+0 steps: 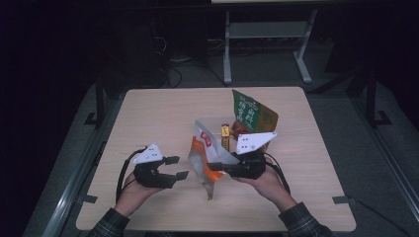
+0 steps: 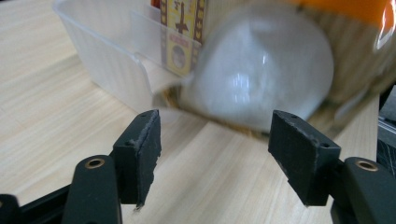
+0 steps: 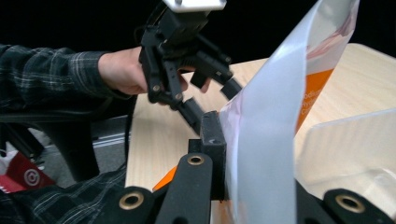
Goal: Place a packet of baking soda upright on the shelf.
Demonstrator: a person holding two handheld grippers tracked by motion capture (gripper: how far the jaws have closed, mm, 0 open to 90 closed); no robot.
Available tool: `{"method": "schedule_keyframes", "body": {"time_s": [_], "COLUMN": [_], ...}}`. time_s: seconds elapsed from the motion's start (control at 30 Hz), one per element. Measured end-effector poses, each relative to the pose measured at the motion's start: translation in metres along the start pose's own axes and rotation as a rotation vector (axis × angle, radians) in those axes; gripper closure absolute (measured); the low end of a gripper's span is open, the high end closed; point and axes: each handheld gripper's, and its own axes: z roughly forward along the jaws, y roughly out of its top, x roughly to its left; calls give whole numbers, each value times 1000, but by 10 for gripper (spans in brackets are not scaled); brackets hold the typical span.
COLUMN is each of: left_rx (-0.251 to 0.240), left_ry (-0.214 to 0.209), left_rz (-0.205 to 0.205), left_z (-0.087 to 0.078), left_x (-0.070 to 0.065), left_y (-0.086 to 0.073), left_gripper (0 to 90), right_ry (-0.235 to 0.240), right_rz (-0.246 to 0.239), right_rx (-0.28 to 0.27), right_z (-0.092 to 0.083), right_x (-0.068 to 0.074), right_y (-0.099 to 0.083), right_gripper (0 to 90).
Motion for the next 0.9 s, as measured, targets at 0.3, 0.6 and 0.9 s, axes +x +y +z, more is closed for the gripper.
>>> {"method": "schedule_keyframes", "body": {"time_s": [0.3,0.6,0.9], "left_rx": [44,80,108], "left_ry": [-19,-43,-57], "left_rz": [-17,-8,1], "left_z": [10,18,23], "left_x": [-1,-3,-6], "left_y": [-4,-7,-8], "left_gripper": [246,199,198], "right_ry": [-25,-86,-163], "right_rz": [-8,-6,-1], "right_rx": [-13,-24,23], "right_z": [-17,-28,-20], "right_x": [-11,-30,-62], "right_y": [18,40,58], "right_gripper": [900,900,900]}}
